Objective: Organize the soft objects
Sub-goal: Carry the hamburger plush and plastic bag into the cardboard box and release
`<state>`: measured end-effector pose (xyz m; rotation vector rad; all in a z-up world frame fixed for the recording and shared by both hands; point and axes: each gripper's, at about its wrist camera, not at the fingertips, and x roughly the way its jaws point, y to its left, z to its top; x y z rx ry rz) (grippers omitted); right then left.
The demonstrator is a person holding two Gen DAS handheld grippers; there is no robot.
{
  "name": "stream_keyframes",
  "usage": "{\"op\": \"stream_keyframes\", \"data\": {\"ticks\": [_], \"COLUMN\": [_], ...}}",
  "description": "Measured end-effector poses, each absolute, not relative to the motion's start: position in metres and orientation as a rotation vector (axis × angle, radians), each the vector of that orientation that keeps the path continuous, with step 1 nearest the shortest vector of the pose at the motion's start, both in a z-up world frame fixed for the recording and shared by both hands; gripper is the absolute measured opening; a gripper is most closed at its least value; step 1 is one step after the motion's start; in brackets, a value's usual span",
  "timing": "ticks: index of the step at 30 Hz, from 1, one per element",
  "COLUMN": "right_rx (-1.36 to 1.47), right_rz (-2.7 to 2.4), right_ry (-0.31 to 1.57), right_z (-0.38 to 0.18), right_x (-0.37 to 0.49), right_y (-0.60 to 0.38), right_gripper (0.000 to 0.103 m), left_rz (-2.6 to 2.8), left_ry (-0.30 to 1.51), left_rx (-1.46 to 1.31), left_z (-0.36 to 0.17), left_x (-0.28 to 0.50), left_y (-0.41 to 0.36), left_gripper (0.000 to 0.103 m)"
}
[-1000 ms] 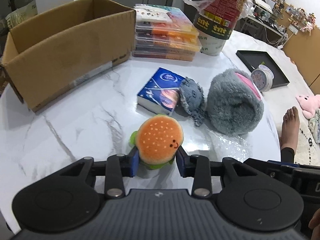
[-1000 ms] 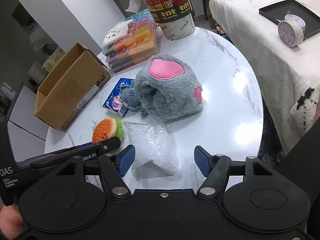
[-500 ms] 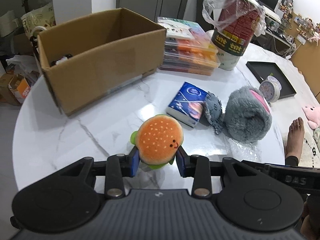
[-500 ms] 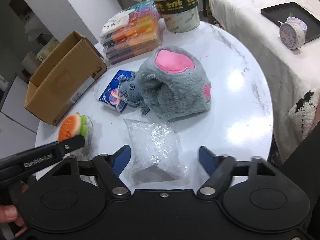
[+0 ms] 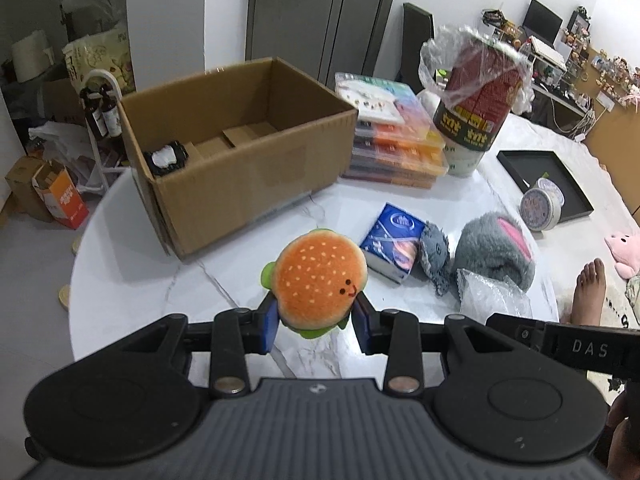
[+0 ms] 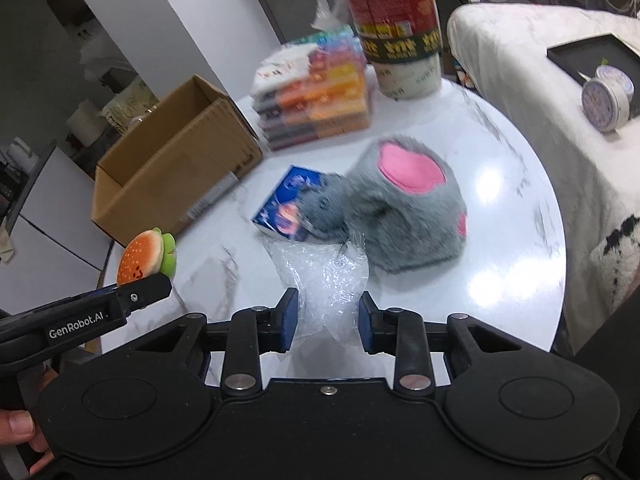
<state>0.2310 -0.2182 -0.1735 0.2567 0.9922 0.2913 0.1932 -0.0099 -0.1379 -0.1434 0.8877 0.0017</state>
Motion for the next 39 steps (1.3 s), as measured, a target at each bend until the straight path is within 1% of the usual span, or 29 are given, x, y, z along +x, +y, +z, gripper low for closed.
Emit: {"op": "stream_keyframes", "data": {"ticks": [12, 20, 31, 39], "right_rx": [0.214, 0.187, 0.15, 0.131], "right_rz": [0.333, 0.365, 0.419, 0.44], "right_ry": [0.907, 0.864, 0.799, 0.789], "right_z": [-0.133, -0.11, -0.093, -0.091], "right_x": [0.242, 0.254, 0.27, 0.282], "right_y": [-0.198, -0.181, -0.158, -0.143], "right_gripper": [0.03, 0.03, 0.03, 0.03], "left_rz": [0.048, 0.089, 0.121, 0.157], "left_ry": [0.808, 0.78, 0.779, 0.791], "left_rx": [-0.126, -0.128, -0.151, -0.178], "left_z": [-0.101, -0.086, -0.082, -0.088], "left_x": [0.197, 0.208, 0.233, 0.251], "left_y": [0.011, 0.027, 0.047, 0.068], "left_gripper": [0.037, 0.037, 0.037, 0.037]}}
